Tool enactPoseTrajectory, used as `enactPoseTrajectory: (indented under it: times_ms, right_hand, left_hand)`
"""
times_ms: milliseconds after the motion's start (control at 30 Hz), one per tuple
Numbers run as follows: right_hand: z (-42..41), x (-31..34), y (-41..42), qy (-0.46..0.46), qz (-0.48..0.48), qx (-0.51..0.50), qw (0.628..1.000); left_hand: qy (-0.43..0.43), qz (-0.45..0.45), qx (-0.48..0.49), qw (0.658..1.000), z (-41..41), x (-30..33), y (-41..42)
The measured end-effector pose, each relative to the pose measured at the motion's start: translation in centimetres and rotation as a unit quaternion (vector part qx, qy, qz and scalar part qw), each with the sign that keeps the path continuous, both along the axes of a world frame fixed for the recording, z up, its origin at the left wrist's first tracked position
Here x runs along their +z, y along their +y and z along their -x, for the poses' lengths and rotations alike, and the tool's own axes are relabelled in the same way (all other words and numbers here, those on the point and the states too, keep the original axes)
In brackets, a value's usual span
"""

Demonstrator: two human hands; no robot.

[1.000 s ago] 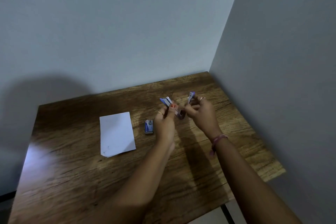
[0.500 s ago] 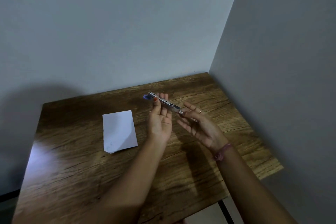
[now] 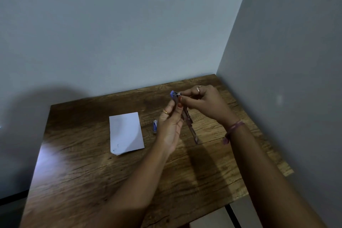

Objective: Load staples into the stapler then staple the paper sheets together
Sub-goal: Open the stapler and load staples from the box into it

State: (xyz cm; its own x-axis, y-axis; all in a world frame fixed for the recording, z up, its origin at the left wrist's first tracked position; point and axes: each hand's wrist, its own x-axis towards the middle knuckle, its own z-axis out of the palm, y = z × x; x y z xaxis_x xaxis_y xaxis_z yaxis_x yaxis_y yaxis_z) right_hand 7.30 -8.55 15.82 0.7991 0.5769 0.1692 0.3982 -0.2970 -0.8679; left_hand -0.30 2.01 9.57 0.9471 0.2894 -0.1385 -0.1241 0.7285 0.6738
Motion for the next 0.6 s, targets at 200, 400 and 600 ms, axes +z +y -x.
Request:
enactPoseTrajectory:
  times_ms: [200, 400, 600]
  right_hand:
    - [0.2, 0.9, 0.1, -0.051, 0.054, -0.032, 0.997]
    - [0.2, 1.1, 0.7, -0.113, 0.107, -0.070, 0.985]
    - [0.7, -0.6, 1.5, -0.102, 0.049, -0.122, 0.986]
  left_hand:
    - [-0.007, -0.024, 0.013, 1.000, -0.5, 1.1, 0.4]
    - [0.013, -0.089, 0.059, 0.994, -1.2, 1.4, 0.4]
    - [0.068, -0.142, 0.125, 0.980, -1.8, 1.2, -0.9]
